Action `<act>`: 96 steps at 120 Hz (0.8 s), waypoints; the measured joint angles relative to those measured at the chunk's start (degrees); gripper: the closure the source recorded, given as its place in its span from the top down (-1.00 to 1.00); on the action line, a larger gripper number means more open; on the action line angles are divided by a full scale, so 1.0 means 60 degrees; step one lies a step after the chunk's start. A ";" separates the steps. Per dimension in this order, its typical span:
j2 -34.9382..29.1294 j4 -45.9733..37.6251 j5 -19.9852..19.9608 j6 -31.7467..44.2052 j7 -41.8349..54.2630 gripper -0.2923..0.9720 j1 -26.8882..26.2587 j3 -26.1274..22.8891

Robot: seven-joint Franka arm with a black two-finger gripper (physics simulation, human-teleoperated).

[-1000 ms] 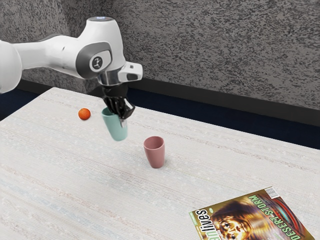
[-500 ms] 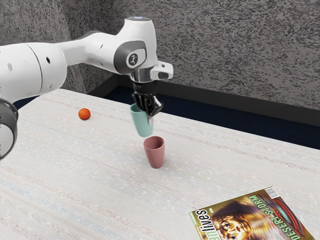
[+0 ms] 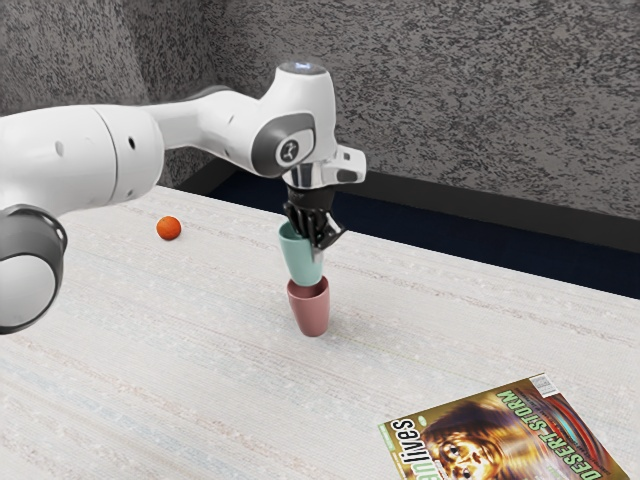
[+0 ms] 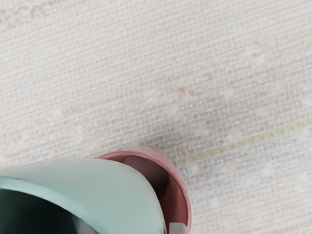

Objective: Place the left cup onto the right cup

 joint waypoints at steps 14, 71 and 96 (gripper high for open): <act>-0.0031 -0.0117 -0.0033 0.0135 -0.0068 -0.65 -0.0016 -0.0011; 0.0218 -0.0440 -0.0105 0.0547 -0.0262 -0.65 -0.0091 0.0000; 0.0289 -0.0475 -0.0126 0.0695 -0.0371 0.00 -0.0104 0.0002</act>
